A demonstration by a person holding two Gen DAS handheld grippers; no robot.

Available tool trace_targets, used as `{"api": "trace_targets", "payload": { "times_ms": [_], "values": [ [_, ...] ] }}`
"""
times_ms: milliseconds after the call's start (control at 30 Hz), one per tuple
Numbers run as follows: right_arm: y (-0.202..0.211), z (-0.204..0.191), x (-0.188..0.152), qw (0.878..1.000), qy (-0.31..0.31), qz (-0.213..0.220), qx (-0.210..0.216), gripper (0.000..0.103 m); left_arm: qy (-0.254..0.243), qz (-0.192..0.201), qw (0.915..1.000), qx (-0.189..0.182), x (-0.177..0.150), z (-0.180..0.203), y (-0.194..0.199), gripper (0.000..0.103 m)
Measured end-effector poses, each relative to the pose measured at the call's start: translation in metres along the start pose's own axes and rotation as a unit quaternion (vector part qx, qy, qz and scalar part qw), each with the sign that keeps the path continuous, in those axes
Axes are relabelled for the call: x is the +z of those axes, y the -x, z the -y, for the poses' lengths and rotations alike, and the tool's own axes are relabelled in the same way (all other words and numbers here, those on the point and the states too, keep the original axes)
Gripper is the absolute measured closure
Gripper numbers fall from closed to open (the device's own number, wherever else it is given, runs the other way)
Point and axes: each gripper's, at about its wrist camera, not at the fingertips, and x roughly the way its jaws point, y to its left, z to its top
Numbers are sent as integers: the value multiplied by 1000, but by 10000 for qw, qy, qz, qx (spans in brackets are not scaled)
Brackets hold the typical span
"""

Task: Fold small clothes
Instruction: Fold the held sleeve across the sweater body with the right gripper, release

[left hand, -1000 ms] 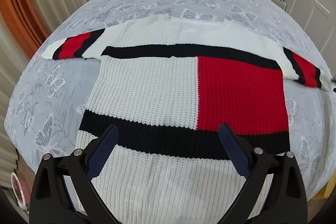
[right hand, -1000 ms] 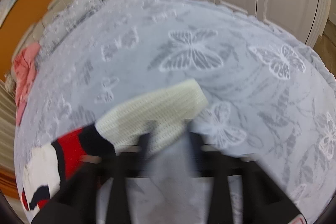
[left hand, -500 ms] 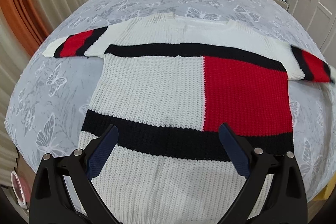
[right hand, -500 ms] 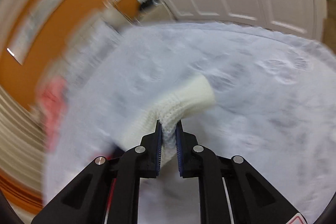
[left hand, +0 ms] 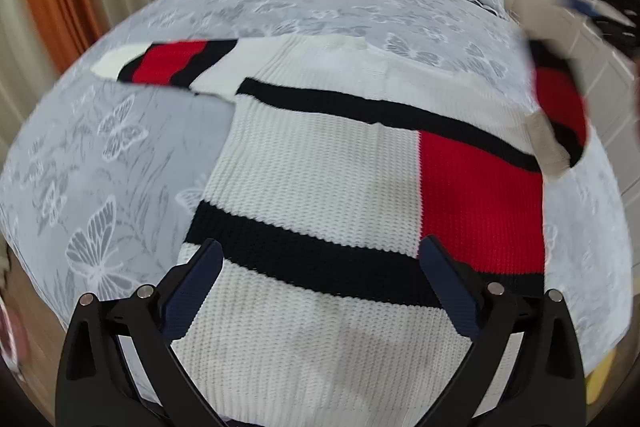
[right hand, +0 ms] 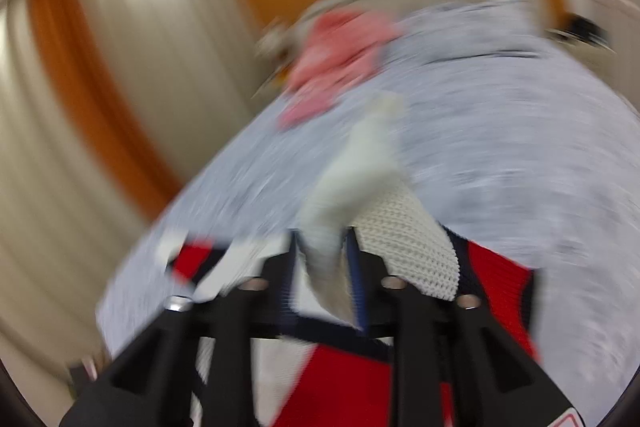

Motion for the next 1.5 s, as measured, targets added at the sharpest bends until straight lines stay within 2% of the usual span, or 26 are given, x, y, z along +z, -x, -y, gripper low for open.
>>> {"api": "trace_targets", "payload": {
  "times_ms": [33,100,167,200,333,400,467,533,567,600,633,667,700,733,767,800,867,933,1033,1133,1233,1333,1367,1400,1433,1500],
  "values": [
    [-10,-17,-8,9995,222,-72,-193,75,109,-17,9999,-64,4,-8,0,6],
    [-3,-22,-22,9989,200,48,-416,69,279,-25,9994,-198,13,-21,1,6],
    [9,-1,-42,9972,-379,92,-633,57,440,81,9980,-449,27,-33,-2,5],
    [17,11,-55,9953,-564,48,-784,57,485,99,9974,-519,34,-35,-7,5],
    [17,49,-118,9781,-480,-854,-1838,56,720,-34,9942,-795,77,-29,-54,5],
    [9,65,-145,9698,-539,-1161,-2075,56,815,-80,9920,-959,103,-17,-83,5],
    [1,76,-156,9654,-675,-1261,-2181,56,868,-248,9917,-920,125,-3,-120,5],
    [-10,93,-162,9608,-799,-1282,-2325,56,911,-467,9910,-863,136,5,-151,15],
    [-18,101,-164,9600,-878,-1294,-2322,55,945,-681,9883,-985,141,9,-173,32],
    [-24,107,-162,9592,-997,-1278,-2318,55,958,-859,9859,-1070,142,11,-187,57],
    [-35,116,-157,9584,-1098,-1247,-2321,54,996,-1043,9829,-1141,142,13,-200,76],
    [-43,122,-153,9578,-1193,-1228,-2310,53,1054,-1136,9815,-1128,142,13,-208,80],
    [-50,128,-150,9577,-1260,-1220,-2283,53,1077,-985,9834,-1080,144,14,-208,91],
    [-59,132,-150,9580,-1252,-1231,-2266,53,1038,-864,9847,-1102,148,15,-205,98],
    [-65,135,-146,9587,-1228,-1283,-2223,63,1015,-798,9850,-1143,150,16,-202,98],
    [-64,135,-141,9600,-1218,-1243,-2196,95,1024,-675,9853,-1187,155,15,-196,98],
    [-49,137,-131,9622,-1379,-923,-2162,94,1033,-551,9854,-1240,158,11,-189,98],
    [-31,150,-132,9572,-1546,-658,-2357,94,950,-576,9856,-1277,159,10,-189,98],
    [-40,181,-161,9418,-1843,-1152,-2563,95,823,-837,9846,-1299,151,11,-205,97],
    [-31,184,-161,9435,-1951,-965,-2498,95,851,-794,9840,-1348,141,11,-208,94],
    [-45,181,-163,9404,-1794,-1215,-2619,94,923,-725,9832,-1398,138,7,-207,93],
    [-30,163,-151,9459,-1644,-1058,-2591,89,1430,-533,9734,-1707,141,-18,-189,90],
    [-24,156,-149,9476,-1608,-980,-2580,84,1645,-357,9707,-1713,144,-38,-179,78],
    [-14,145,-150,9497,-1517,-883,-2592,79,1773,-228,9701,-1641,146,-53,-171,61],
    [-5,135,-152,9527,-1423,-818,-2558,77,1930,-70,9700,-1477,149,-73,-164,49],
    [6,117,-161,9576,-1361,-806,-2408,72,2331,320,9674,-931,157,-125,-150,38]
  ]
}}
